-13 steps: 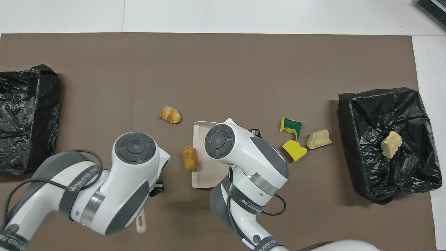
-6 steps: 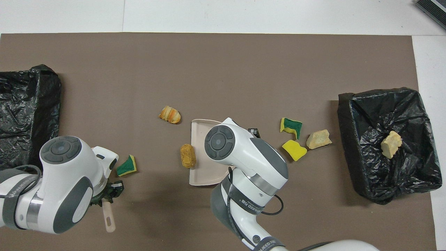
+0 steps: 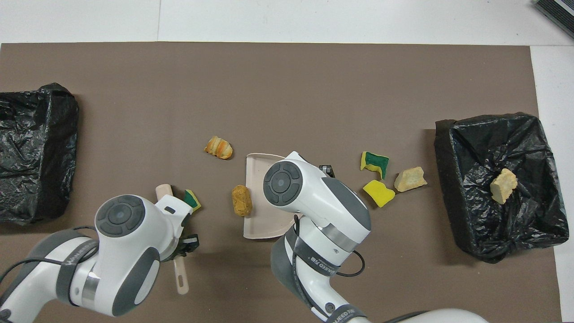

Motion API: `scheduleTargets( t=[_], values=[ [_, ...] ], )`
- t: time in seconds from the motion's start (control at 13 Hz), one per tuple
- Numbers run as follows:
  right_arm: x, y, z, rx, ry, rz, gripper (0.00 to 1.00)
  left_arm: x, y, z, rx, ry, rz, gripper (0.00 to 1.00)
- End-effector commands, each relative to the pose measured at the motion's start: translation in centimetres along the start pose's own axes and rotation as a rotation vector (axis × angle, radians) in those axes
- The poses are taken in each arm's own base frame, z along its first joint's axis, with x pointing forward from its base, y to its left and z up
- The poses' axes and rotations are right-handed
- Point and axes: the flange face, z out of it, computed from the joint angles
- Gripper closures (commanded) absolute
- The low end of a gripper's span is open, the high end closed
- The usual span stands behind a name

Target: Sweep and dump trash in bin

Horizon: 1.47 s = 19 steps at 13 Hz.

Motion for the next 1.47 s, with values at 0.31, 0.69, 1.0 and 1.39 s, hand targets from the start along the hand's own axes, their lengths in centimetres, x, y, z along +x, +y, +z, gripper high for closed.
scheduleTargets(
  t=[0.31,0.69,1.0,1.39],
  values=[
    [0.3,-0.2,-0.3,-0.025,0.036,0.025,1.00,-2.7,8.0,-0.4,-0.143,-0.015,0.071,1.00],
    [1.0,0.0,-0.7,-0.050,0.063,0.019,1.00,-5.8,11.5,-1.4,-0.169,-0.035,0.145,1.00],
    [0.7,0.2,-0.4,-0.039,0.067,0.021,1.00,-2.1,9.0,-5.2,-0.193,-0.049,0.120,1.00],
    [-0.5,1.4,-0.1,-0.011,0.068,0.052,1.00,7.7,3.2,-7.4,-0.061,0.104,0.335,1.00]
  ],
)
